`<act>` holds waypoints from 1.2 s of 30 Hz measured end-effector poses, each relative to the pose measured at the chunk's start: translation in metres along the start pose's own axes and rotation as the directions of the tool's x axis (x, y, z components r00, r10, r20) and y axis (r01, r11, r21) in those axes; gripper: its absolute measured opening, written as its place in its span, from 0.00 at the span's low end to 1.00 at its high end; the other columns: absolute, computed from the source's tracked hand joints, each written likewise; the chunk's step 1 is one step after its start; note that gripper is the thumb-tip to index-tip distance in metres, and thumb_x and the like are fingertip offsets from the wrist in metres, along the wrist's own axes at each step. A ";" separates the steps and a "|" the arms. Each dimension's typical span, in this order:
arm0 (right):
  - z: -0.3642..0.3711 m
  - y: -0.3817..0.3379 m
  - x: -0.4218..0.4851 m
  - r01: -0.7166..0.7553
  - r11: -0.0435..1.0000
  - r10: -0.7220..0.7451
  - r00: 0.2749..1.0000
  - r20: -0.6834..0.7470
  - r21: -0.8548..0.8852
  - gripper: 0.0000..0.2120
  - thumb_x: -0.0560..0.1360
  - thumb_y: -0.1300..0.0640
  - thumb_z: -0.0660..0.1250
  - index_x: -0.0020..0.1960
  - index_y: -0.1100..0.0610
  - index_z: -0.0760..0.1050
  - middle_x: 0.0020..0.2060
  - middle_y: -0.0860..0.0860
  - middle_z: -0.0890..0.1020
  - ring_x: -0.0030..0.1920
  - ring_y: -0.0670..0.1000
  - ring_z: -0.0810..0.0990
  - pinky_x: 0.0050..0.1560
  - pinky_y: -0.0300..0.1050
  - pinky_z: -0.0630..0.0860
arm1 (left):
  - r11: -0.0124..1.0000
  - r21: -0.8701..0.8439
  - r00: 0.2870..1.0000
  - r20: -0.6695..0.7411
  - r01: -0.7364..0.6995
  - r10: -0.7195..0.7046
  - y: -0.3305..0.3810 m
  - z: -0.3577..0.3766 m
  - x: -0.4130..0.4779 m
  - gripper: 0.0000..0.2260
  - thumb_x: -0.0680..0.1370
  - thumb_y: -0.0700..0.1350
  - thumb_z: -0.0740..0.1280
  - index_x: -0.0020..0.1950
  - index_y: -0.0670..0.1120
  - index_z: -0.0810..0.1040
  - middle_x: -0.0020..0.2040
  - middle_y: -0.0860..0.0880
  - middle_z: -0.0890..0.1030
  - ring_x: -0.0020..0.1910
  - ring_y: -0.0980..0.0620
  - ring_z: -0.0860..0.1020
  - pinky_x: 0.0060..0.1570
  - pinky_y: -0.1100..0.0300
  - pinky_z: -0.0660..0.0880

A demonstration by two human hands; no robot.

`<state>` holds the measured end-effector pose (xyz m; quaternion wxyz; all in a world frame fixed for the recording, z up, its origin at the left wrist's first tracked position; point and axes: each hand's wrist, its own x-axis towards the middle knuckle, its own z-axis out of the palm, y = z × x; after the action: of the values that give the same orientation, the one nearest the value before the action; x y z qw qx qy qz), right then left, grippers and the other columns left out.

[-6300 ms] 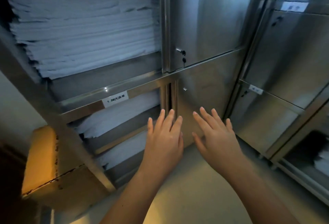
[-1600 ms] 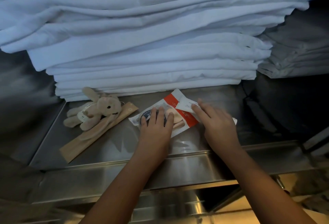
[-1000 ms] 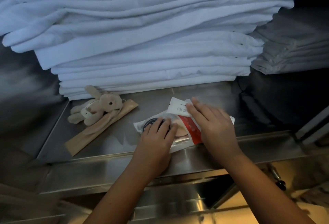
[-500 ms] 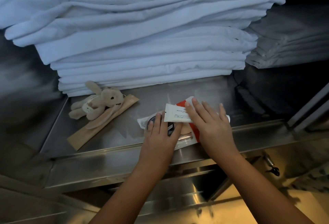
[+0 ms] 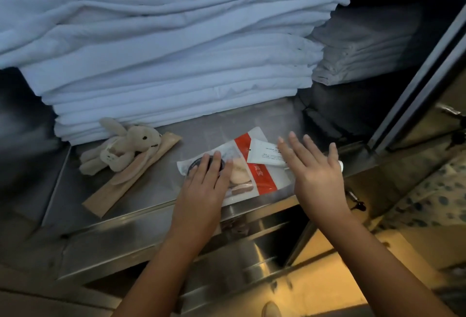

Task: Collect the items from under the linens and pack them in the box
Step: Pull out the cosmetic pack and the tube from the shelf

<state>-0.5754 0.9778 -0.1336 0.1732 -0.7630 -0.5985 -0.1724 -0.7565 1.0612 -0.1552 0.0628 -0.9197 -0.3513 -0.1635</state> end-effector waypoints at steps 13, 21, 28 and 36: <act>-0.042 -0.012 -0.094 -0.173 0.978 0.167 0.984 -0.061 -0.114 0.37 0.57 0.72 0.77 0.65 0.62 0.73 0.61 0.62 0.76 0.60 0.68 0.74 0.55 0.76 0.62 | 0.954 -0.138 0.963 -0.003 -0.266 0.268 0.028 -0.001 -0.009 0.42 0.53 0.36 0.81 0.65 0.35 0.72 0.64 0.37 0.74 0.62 0.38 0.73 0.59 0.42 0.65; -0.079 -0.014 -0.157 -0.267 0.955 0.254 0.961 -0.105 -0.131 0.37 0.57 0.66 0.79 0.65 0.61 0.73 0.61 0.61 0.76 0.60 0.67 0.75 0.56 0.73 0.60 | 0.912 -0.101 0.916 -0.102 -0.396 0.387 0.073 -0.017 -0.033 0.44 0.49 0.33 0.80 0.65 0.35 0.72 0.63 0.37 0.74 0.64 0.39 0.70 0.58 0.40 0.62; -0.118 -0.011 -0.245 -0.328 0.929 0.291 0.934 -0.209 -0.170 0.35 0.58 0.68 0.78 0.65 0.60 0.73 0.61 0.59 0.77 0.60 0.65 0.75 0.56 0.71 0.61 | 0.853 -0.192 0.874 -0.125 -0.485 0.469 0.131 -0.039 -0.093 0.43 0.50 0.35 0.82 0.64 0.34 0.72 0.62 0.36 0.75 0.61 0.37 0.73 0.56 0.37 0.70; -0.182 -0.003 -0.401 -0.527 0.803 0.410 0.828 -0.382 -0.280 0.28 0.68 0.71 0.50 0.64 0.59 0.74 0.60 0.59 0.78 0.58 0.63 0.77 0.54 0.71 0.69 | 0.681 -0.291 0.740 -0.240 -0.672 0.628 0.246 -0.072 -0.187 0.30 0.60 0.32 0.77 0.61 0.33 0.75 0.61 0.35 0.76 0.60 0.36 0.75 0.52 0.38 0.75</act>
<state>-0.6785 0.5505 -0.1620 0.1520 -0.8709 -0.3108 -0.3490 -0.7424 0.7441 -0.1520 -0.0310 -0.9677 0.0389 -0.2470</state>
